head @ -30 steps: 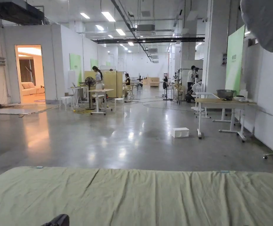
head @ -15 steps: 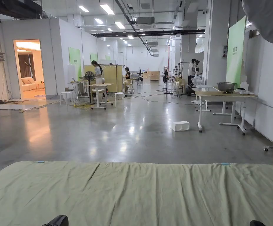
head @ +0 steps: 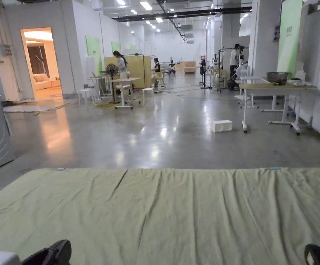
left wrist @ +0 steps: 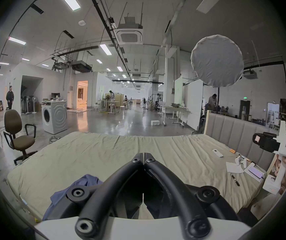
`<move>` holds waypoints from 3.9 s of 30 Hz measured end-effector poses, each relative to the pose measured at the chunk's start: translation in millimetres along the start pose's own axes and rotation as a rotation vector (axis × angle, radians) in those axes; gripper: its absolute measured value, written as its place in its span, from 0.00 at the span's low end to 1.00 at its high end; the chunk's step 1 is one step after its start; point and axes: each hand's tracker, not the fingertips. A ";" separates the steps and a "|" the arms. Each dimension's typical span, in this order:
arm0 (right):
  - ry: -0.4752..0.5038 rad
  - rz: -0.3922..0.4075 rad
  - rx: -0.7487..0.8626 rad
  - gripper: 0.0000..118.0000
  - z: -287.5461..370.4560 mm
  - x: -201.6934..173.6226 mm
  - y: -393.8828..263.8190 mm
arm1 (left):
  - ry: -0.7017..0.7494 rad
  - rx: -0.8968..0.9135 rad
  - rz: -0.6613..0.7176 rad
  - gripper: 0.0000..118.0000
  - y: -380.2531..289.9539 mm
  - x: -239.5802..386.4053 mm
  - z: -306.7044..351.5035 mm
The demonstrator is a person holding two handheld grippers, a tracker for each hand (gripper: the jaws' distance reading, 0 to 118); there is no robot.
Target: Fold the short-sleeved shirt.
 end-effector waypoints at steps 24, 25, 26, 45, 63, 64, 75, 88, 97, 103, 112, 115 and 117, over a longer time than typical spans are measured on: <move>0.020 -0.095 -0.388 0.00 -30.8 -3.5 -98.2 | 0.039 -0.762 0.122 0.80 -205.4 -146.1 -181.9; 0.021 -0.094 -0.411 0.00 -31.8 -3.2 -102.6 | 0.051 -0.780 0.111 0.80 -214.4 -147.0 -190.9; 0.009 -0.118 -0.448 0.00 -33.3 -2.1 -106.3 | 0.087 -0.797 0.091 0.80 -222.9 -147.7 -198.8; 0.024 -0.148 -0.498 0.00 37.1 24.3 -116.0 | 0.110 -0.663 0.422 0.03 -180.4 -179.0 -201.4; -0.135 -0.262 -0.495 0.00 107.5 71.0 -131.1 | -0.379 -0.474 0.218 0.03 -57.3 35.2 -276.9; -0.148 -0.258 -0.495 0.00 110.9 72.4 -130.5 | -0.437 -0.514 0.196 0.03 -69.5 62.9 -280.0; -0.273 -0.292 -0.575 0.00 141.4 98.2 -151.5 | -0.946 -0.747 0.035 0.03 -210.6 307.8 -205.8; -0.159 -0.254 -0.503 0.00 111.8 78.8 -143.2 | -0.917 -0.629 0.077 0.79 -177.1 233.8 -179.5; -0.037 -0.179 -0.282 0.00 75.7 47.5 -83.0 | -0.313 -0.097 -0.094 0.79 -36.1 69.5 -25.1; -0.054 -0.093 -0.124 0.00 69.0 22.9 -45.8 | -0.037 0.063 -0.176 0.56 -20.1 41.0 50.1; -0.024 -0.045 -0.100 0.00 84.0 13.1 -17.7 | 0.027 0.051 -0.142 0.00 -27.2 45.2 81.1; -0.019 -0.001 -0.073 0.00 87.4 12.2 -13.6 | 0.041 0.030 -0.130 0.00 -27.2 43.9 79.3; -0.024 -0.002 -0.068 0.00 86.8 13.3 -14.4 | 0.020 0.036 -0.097 0.00 -26.3 40.6 78.4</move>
